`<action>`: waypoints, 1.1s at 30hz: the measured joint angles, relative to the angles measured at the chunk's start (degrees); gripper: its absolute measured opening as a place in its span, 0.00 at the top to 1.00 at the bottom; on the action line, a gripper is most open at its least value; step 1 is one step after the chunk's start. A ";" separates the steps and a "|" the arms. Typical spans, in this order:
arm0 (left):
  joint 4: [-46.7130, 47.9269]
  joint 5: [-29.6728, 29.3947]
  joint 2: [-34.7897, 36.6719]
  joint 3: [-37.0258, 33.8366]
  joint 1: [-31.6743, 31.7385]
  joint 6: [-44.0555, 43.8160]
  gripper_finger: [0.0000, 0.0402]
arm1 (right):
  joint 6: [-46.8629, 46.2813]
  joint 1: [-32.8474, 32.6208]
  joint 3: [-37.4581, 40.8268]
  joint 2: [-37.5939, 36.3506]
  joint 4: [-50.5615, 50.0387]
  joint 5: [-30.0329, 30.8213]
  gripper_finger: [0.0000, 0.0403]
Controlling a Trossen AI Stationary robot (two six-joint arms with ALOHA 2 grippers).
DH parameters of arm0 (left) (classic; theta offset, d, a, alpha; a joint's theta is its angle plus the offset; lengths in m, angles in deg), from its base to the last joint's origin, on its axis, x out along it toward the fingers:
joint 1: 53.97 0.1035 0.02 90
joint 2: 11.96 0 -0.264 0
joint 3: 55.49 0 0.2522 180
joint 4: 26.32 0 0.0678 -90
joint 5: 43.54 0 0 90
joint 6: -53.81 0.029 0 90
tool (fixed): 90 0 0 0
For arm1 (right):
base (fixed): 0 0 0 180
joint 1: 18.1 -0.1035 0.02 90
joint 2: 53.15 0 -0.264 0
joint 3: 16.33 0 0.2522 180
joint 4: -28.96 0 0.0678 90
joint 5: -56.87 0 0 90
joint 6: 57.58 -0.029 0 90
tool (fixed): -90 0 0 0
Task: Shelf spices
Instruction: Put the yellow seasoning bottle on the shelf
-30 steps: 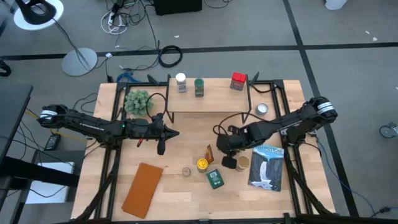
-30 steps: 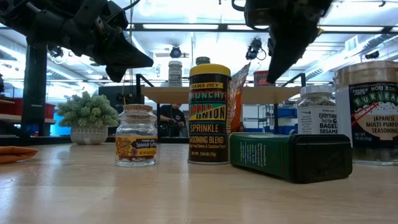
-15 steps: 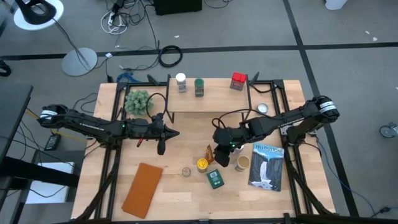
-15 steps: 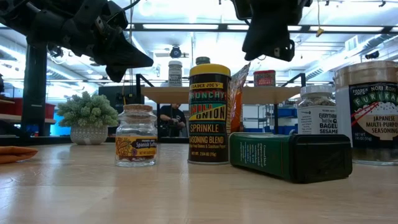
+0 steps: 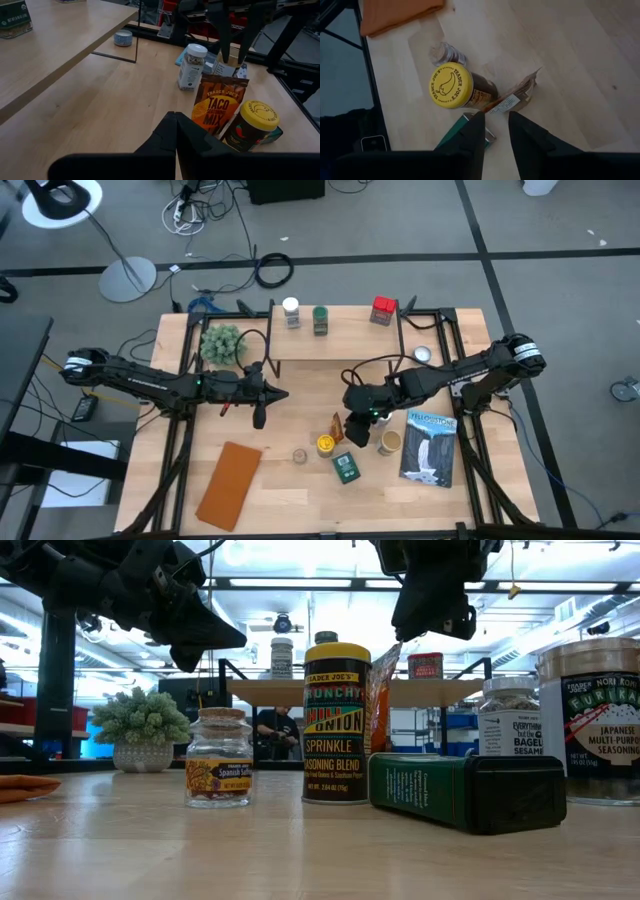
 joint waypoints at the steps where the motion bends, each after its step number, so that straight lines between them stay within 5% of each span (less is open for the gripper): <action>1: -0.02 0.00 0.00 0.00 -0.01 0.00 0.99 | 0.02 0.00 0.00 0.00 -0.02 0.00 0.78; 12: 0.00 0.00 0.00 0.00 0.01 0.00 0.99 | 1.72 -0.02 0.00 0.00 5.43 0.20 0.79; 21: 0.00 0.00 0.00 0.00 0.00 0.00 0.99 | 13.32 -0.35 0.00 0.00 13.68 0.20 0.78; 33: -0.02 0.00 0.00 0.00 0.01 0.00 0.99 | 17.14 -2.92 0.00 0.07 18.06 5.98 0.54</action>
